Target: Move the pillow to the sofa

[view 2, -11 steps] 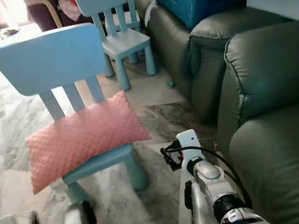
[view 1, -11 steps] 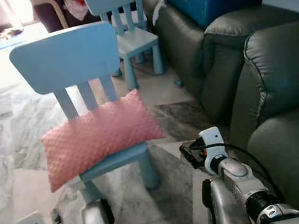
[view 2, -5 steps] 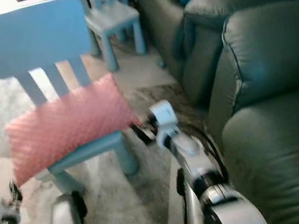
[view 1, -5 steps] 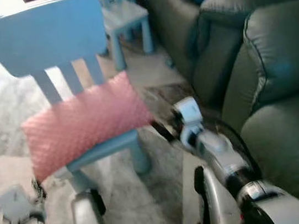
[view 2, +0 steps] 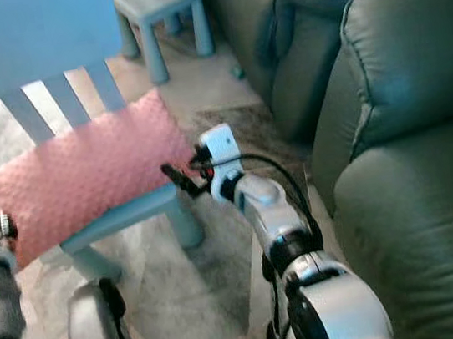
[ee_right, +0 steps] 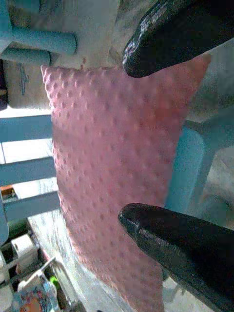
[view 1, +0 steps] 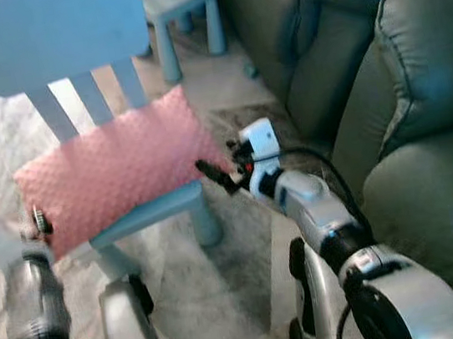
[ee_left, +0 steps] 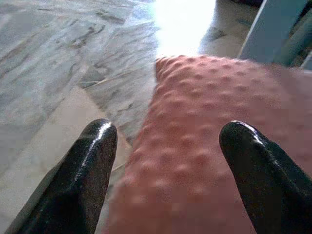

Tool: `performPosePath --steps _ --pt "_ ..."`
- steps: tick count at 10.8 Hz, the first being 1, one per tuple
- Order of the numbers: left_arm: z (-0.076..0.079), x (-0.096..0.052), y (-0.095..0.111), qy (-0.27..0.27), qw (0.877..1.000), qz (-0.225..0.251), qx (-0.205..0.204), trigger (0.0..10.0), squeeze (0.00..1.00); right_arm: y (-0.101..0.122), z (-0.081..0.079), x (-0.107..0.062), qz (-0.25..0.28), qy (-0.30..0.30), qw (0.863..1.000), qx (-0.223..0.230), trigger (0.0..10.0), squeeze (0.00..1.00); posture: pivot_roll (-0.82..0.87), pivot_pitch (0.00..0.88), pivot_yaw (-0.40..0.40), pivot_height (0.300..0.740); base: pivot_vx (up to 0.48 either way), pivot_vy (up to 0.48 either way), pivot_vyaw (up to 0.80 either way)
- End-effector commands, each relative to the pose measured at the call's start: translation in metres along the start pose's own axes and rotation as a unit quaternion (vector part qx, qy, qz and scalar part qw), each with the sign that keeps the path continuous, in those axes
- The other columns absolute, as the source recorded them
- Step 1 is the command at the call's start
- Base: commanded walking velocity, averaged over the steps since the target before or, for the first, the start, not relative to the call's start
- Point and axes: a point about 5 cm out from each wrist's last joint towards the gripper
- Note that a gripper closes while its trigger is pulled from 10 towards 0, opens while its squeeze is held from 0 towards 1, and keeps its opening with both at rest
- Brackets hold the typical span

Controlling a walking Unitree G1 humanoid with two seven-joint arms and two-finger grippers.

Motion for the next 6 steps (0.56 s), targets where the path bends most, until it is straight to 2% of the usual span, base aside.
performPosePath --steps 1,2,4,5,6 --pt "-0.005 0.002 -0.002 0.006 1.0 -0.009 -0.01 10.0 0.0 0.001 0.001 0.001 -0.003 -0.006 1.0 -0.004 10.0 0.0 -0.12 0.295 -0.026 0.44 0.0 0.0 0.0" --pt "-0.002 0.009 0.008 0.016 0.999 -0.005 -0.031 10.0 0.0 0.005 0.003 0.004 -0.007 -0.016 1.0 -0.014 10.0 0.0 -0.11 0.311 -0.02 0.44 0.0 0.0 0.0" --pt "-0.005 0.017 0.02 0.034 0.996 0.001 -0.077 10.0 0.0 0.02 0.002 0.014 -0.014 -0.029 0.999 -0.042 10.0 0.0 -0.1 0.331 -0.016 0.44 0.0 0.0 0.0" --pt "-0.008 0.018 0.023 0.034 0.997 0.0 -0.076 10.0 0.25 0.027 0.001 0.017 -0.013 -0.031 0.998 -0.056 10.0 0.0 -0.09 0.339 -0.017 0.44 0.0 0.0 0.0" --pt "-0.012 0.021 0.028 0.035 0.996 0.005 -0.077 10.0 1.0 0.035 -0.001 0.021 -0.006 -0.037 0.997 -0.061 10.0 1.0 -0.08 0.351 -0.021 0.44 0.0 0.0 0.0"
Point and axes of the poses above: a point about 5 cm out from each wrist's last joint towards the gripper, its own x axis pointing out of the wrist towards the gripper, its own y axis along the axis of the wrist's last joint, z = x × y, and after that the axes turned 7 degrees about x, right-handed
